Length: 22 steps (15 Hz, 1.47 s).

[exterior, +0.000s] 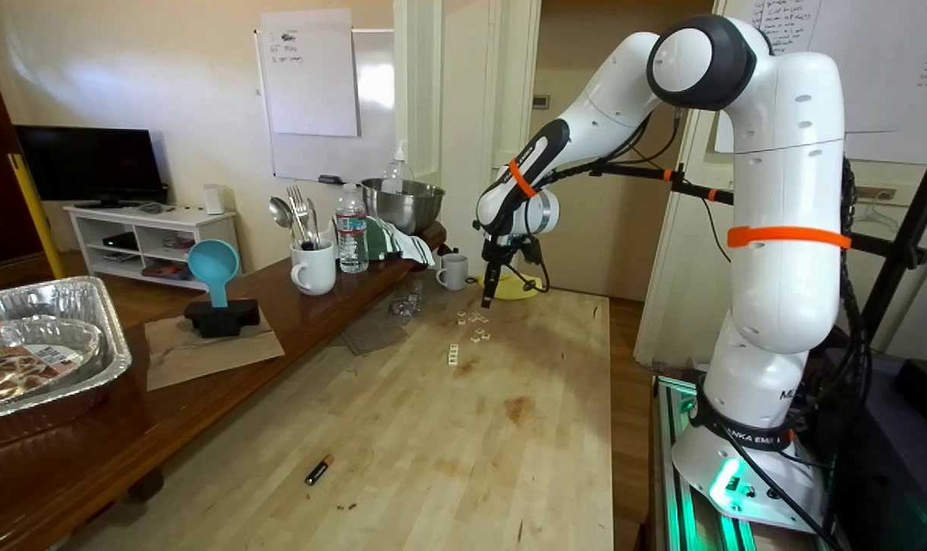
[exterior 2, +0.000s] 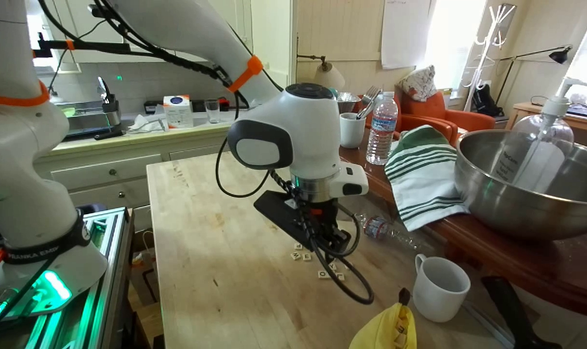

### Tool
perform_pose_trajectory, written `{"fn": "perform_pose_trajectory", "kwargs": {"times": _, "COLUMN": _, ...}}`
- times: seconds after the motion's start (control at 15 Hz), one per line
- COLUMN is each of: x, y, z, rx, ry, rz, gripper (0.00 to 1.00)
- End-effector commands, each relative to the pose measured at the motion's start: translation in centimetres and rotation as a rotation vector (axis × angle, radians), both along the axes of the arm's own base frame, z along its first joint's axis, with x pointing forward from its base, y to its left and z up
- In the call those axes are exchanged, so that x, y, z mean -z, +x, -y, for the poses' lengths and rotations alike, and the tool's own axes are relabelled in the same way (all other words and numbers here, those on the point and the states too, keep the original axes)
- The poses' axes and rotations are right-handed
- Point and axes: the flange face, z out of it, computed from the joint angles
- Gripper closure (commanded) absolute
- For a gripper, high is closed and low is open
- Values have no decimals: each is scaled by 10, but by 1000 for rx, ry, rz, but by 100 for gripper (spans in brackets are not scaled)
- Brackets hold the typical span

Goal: Create the word 'Rusty' using the tiles.

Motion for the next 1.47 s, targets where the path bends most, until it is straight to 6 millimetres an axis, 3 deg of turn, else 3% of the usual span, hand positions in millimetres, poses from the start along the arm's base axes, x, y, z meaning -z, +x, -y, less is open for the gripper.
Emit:
{"fn": "perform_pose_trajectory", "kwargs": {"times": 0.0, "x": 20, "y": 15, "z": 7, "rx": -37, "ry": -3, "rz": 34, "gripper": 82}}
{"fn": "perform_pose_trajectory", "kwargs": {"times": 0.13, "x": 27, "y": 20, "z": 7, "rx": -49, "ry": -5, "rz": 49, "gripper": 97}}
{"fn": "perform_pose_trajectory", "kwargs": {"times": 0.2, "x": 31, "y": 22, "z": 7, "rx": -58, "ry": -3, "rz": 52, "gripper": 100}}
{"fn": "perform_pose_trajectory", "kwargs": {"times": 0.93, "x": 54, "y": 34, "z": 7, "rx": -91, "ry": -2, "rz": 59, "gripper": 100}}
{"fn": "perform_pose_trajectory", "kwargs": {"times": 1.4, "x": 59, "y": 26, "z": -2, "rx": -87, "ry": 0, "rz": 10, "gripper": 100}}
